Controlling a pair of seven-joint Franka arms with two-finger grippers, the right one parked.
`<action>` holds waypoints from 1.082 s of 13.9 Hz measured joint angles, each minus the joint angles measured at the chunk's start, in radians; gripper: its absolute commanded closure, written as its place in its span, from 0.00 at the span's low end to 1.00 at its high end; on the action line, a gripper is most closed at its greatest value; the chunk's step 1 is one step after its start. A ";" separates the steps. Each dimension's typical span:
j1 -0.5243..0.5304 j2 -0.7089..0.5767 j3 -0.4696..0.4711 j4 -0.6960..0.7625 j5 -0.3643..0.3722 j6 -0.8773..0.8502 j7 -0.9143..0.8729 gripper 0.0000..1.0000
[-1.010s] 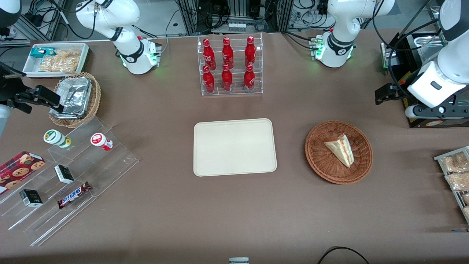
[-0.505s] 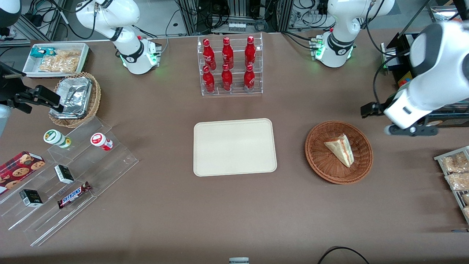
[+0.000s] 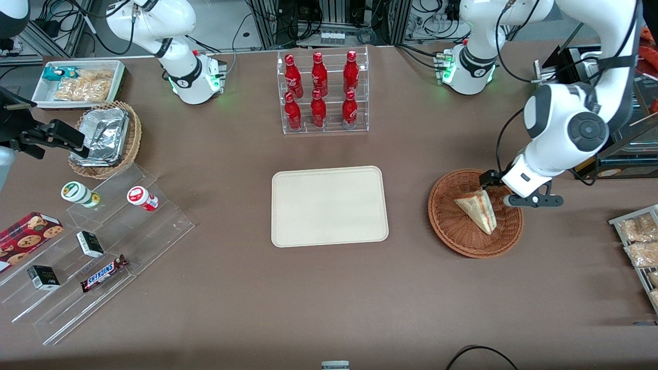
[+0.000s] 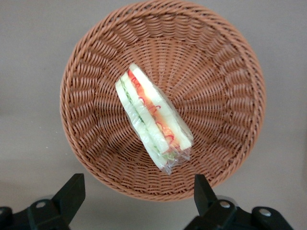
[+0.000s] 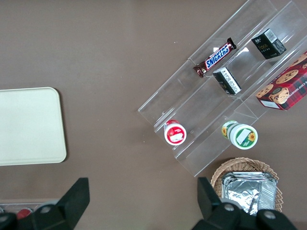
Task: Place sandwich from basket to tray
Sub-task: 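Lower the left gripper and grasp the wrapped sandwich upright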
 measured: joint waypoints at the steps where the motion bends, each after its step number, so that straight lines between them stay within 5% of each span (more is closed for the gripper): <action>1: 0.000 0.001 0.000 -0.014 0.000 0.013 -0.063 0.00; 7: -0.016 0.064 -0.014 -0.025 0.000 0.125 -0.597 0.00; 13: -0.016 0.168 -0.014 -0.026 0.000 0.218 -0.703 0.03; 14: -0.016 0.178 -0.013 -0.026 0.000 0.220 -0.704 0.34; 15: -0.016 0.185 -0.013 -0.026 0.000 0.220 -0.709 0.81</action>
